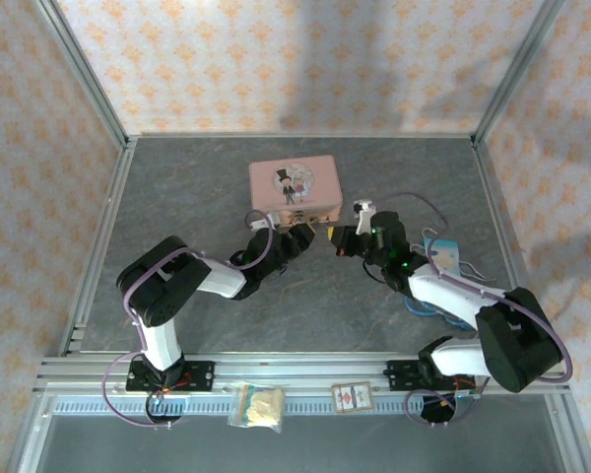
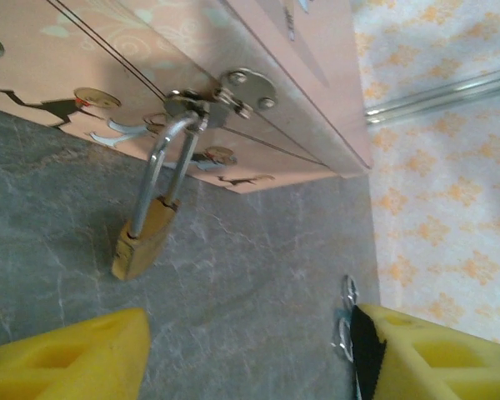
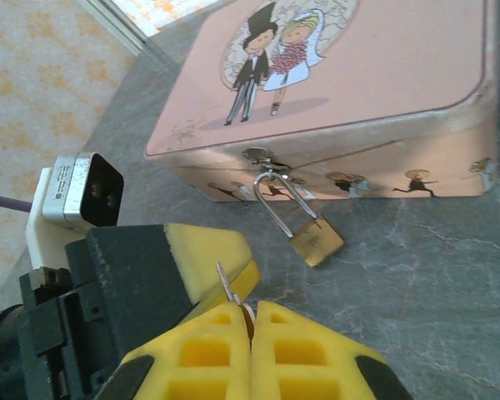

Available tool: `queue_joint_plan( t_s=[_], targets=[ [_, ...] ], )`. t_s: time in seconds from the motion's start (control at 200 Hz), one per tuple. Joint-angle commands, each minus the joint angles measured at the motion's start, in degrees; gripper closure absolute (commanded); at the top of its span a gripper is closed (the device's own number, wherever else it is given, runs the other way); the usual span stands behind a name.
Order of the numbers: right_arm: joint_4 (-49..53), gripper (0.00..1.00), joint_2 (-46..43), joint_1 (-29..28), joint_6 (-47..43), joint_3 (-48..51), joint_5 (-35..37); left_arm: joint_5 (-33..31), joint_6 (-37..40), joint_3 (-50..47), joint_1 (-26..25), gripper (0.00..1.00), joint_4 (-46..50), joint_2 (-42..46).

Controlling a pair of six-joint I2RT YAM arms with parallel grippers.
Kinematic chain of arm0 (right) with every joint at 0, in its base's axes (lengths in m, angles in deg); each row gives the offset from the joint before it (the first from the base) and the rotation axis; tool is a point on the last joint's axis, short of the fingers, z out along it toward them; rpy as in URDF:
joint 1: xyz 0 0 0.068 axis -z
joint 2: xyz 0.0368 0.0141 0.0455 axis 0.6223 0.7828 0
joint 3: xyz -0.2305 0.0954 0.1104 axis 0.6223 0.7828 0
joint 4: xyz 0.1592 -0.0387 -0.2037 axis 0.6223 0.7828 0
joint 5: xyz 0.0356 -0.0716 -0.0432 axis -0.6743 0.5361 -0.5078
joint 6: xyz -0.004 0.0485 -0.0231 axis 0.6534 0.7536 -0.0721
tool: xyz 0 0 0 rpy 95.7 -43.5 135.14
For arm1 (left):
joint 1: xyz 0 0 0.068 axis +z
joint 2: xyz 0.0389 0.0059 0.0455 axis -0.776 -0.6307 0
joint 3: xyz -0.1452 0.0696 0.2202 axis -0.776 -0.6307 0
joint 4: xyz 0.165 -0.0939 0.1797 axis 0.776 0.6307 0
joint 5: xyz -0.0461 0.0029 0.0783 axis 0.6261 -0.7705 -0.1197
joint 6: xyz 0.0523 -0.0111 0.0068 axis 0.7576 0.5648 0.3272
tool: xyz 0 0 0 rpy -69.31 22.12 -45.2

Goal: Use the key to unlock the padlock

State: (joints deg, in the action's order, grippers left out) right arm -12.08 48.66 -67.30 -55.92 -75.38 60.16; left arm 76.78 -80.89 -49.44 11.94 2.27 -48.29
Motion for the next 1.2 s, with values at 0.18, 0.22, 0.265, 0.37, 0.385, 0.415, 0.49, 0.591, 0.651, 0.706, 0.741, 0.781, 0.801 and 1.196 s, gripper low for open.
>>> queue_joint_plan(
  t_s=[0.18,0.22,0.265,0.37,0.385,0.415,0.49,0.591,0.651,0.706,0.741,0.781,0.801,1.196],
  targets=[
    [-0.98,1.00,-3.99,0.69,-0.05,2.05,1.59,-11.91,4.77,7.77,-0.99,0.40,11.72,-6.28],
    [-1.19,1.00,-4.16,0.76,-0.05,2.14,1.41,-12.32,5.09,8.71,-1.03,0.40,11.81,-7.14],
    [-1.30,1.00,-4.21,0.86,-0.03,2.31,1.17,-12.69,5.88,9.92,-1.03,0.41,12.23,-8.34],
    [-1.73,1.00,-4.21,1.10,0.37,2.79,1.13,-13.57,7.21,13.15,-1.07,0.42,14.63,-11.18],
    [-1.78,1.00,-4.21,1.10,0.39,2.84,1.05,-13.77,7.39,13.52,-1.11,0.42,14.85,-11.63],
    [-2.02,1.00,-4.21,1.22,0.55,3.06,0.92,-13.97,7.62,14.22,-1.12,0.42,15.33,-12.38],
    [-2.65,1.00,-4.31,1.46,1.00,3.50,0.57,-14.85,8.15,15.57,-1.12,0.45,16.09,-14.09],
    [-3.15,1.00,-4.22,1.70,1.51,3.89,0.23,-15.52,8.54,17.01,-1.12,0.50,17.23,-15.96],
    [-3.51,1.00,-4.15,1.95,1.80,4.21,0.08,-15.63,8.59,17.69,-0.98,0.55,17.45,-16.84],
    [-3.93,1.00,-3.96,2.18,2.13,4.49,-0.01,-15.52,8.53,18.02,-0.86,0.62,17.33,-17.42],
    [-4.23,1.00,-3.73,2.25,2.46,4.60,-0.11,-15.42,8.46,18.11,-0.68,0.66,17.11,-17.52],
    [-4.53,1.00,-3.44,2.38,2.80,4.86,-0.23,-15.20,8.41,18.13,-0.59,0.69,16.81,-17.64],
    [-4.69,1.00,-3.27,2.50,2.90,5.00,-0.42,-15.03,8.38,18.12,-0.44,0.71,16.60,-17.62],
    [-12.46,1.00,2.81,4.48,9.97,8.51,-4.63,-7.75,4.62,12.93,1.45,0.99,7.97,-13.27]
  ],
)
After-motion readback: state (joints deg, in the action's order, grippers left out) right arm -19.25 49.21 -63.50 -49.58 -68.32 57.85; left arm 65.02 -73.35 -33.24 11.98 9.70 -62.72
